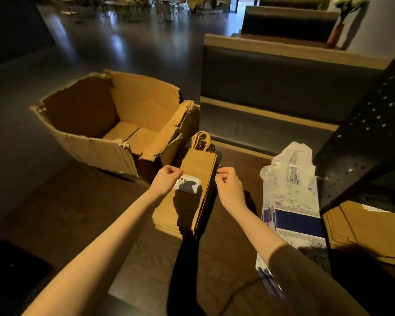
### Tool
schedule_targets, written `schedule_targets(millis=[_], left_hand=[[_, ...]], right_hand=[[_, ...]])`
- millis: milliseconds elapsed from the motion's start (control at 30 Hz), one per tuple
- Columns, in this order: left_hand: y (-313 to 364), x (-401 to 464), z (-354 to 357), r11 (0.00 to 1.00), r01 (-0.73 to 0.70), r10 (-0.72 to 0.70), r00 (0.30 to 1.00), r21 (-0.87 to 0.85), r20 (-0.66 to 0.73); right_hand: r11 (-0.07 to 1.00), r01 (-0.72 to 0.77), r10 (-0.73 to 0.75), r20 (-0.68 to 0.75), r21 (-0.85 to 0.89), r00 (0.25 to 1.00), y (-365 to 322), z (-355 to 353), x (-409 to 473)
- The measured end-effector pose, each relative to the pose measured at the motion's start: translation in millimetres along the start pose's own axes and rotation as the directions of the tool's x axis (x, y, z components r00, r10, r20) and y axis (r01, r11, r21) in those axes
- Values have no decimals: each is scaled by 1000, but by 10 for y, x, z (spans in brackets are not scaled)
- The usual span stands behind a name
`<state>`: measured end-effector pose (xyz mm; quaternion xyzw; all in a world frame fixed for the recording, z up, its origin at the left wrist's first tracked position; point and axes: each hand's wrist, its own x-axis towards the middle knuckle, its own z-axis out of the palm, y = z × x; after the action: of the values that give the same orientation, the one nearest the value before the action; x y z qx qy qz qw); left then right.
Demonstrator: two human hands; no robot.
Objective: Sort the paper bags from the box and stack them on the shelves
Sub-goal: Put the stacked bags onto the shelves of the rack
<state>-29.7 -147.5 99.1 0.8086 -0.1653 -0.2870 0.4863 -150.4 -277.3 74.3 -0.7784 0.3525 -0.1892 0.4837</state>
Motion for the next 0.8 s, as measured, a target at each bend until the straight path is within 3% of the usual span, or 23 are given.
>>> schedule_targets(millis=[100,233,433,533,633,800], left_hand=[[-399,146,66,988,122,-119,992,97,-32],[-738,248,169,965,233,-227,972,120,-62],[-1054,469,179,927,360,-365,931,107,28],[-1218,589,143,937,329,-339,938,121,73],[-1412,705,156,943,316,-326,941,106,89],[-1100,570,155,934,331,-344,934,135,92]], right_hand=[[975,-220,217,99,17,971,185,246,132],[883,-464,445,193,68,875,417,505,283],[800,-561,511,250,213,822,608,735,439],[724,-624,585,218,293,781,638,778,485],[644,-688,628,283,334,725,637,728,574],[620,-711,605,374,333,703,666,691,639]])
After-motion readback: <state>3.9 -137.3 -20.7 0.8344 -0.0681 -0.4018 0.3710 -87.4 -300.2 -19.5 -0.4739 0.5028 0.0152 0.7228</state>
